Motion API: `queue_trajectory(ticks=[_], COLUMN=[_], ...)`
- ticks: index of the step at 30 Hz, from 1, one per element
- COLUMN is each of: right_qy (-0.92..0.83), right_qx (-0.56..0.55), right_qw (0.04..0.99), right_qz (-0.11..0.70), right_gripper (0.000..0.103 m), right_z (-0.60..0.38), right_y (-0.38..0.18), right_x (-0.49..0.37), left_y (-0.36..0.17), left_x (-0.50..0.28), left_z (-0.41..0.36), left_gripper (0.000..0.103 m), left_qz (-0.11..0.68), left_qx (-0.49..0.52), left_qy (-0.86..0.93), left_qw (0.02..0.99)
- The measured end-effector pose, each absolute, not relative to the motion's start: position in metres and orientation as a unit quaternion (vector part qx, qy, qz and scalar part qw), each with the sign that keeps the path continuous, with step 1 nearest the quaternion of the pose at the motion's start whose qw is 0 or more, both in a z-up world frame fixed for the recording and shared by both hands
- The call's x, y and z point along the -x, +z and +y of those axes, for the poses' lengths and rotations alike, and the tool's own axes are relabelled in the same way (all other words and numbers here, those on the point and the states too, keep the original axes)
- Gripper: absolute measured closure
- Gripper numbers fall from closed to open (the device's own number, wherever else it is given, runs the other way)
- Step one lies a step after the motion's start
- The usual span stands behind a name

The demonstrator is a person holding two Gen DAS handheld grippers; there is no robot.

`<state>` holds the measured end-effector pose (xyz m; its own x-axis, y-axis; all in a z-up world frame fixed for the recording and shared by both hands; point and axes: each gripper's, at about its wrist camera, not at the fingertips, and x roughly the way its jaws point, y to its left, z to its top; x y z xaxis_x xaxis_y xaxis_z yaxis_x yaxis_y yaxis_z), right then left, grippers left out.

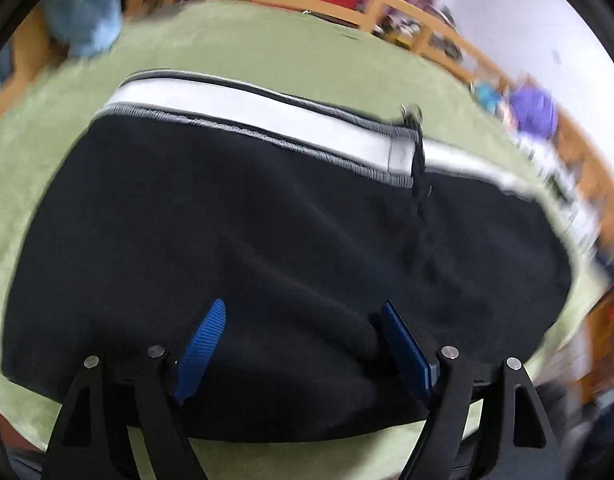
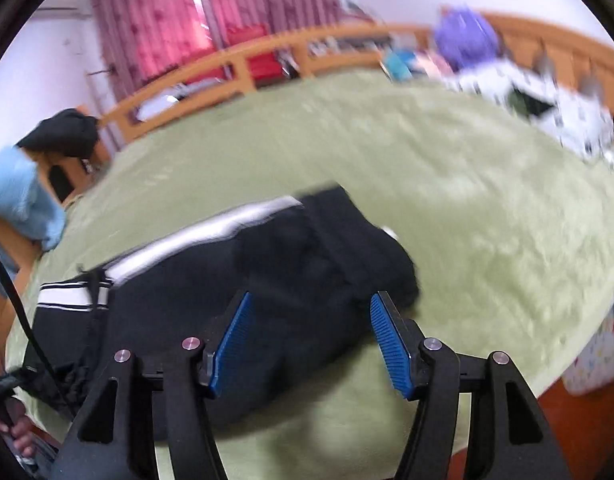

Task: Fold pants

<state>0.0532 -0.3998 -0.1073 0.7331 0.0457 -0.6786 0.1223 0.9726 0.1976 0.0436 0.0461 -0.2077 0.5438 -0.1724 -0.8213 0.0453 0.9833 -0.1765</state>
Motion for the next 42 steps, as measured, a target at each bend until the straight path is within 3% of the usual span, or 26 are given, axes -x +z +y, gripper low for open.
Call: queue_trajectory(ticks=[6, 10, 13, 17, 20, 29, 32, 35, 36, 37, 42], right_qy=[0.125, 0.202, 0.24, 0.236, 0.224, 0.167, 0.123, 0.09, 0.085, 0.078, 0.078], right_qx=[-0.154, -0.115, -0.077, -0.007, 0.017, -0.017, -0.049, -0.092, -0.103, -0.119, -0.139], right_qw=[0.906, 0.897, 0.892, 0.87, 0.863, 0.887, 0.886, 0.882, 0.881, 0.88, 0.883], right_qz=[0.374, 0.375, 0.375, 0.432, 0.452, 0.431, 0.444, 0.454, 0.455, 0.454, 0.442], right_gripper=[0.038, 0.038, 0.038, 0.038, 0.04, 0.04, 0.04, 0.04, 0.04, 0.04, 0.04], right_z=[-0.313, -0.231, -0.183, -0.14, -0.142, -0.198, -0.234, -0.27, -0.279, -0.29, -0.306], right_y=[-0.11, -0.122, -0.135, -0.17, -0.188, -0.152, -0.152, -0.157, -0.157, -0.157, -0.151], right_x=[-0.05, -0.047, -0.04, -0.039, -0.029, 0.001, 0.006, 0.013, 0.012, 0.014, 0.016], left_y=[-0.191, -0.177, -0.169, -0.177, -0.194, -0.233, -0.231, -0.224, -0.226, -0.229, -0.233], left_x=[-0.01, 0.008, 0.025, 0.039, 0.039, 0.005, 0.001, 0.007, 0.007, 0.007, 0.008], left_z=[0.034, 0.08, 0.113, 0.167, 0.186, 0.209, 0.207, 0.209, 0.211, 0.214, 0.213], left_gripper=[0.024, 0.024, 0.024, 0.024, 0.024, 0.026, 0.038, 0.038, 0.033, 0.021, 0.019], left_qz=[0.463, 0.441, 0.423, 0.423, 0.428, 0.413, 0.397, 0.376, 0.38, 0.388, 0.377], left_qx=[0.066, 0.123, 0.11, 0.182, 0.213, 0.35, 0.374, 0.415, 0.43, 0.438, 0.452], left_qy=[-0.13, -0.094, -0.016, 0.031, 0.041, 0.005, 0.004, -0.021, -0.024, -0.025, 0.002], left_qw=[0.874, 0.884, 0.899, 0.887, 0.877, 0.841, 0.838, 0.828, 0.819, 0.81, 0.808])
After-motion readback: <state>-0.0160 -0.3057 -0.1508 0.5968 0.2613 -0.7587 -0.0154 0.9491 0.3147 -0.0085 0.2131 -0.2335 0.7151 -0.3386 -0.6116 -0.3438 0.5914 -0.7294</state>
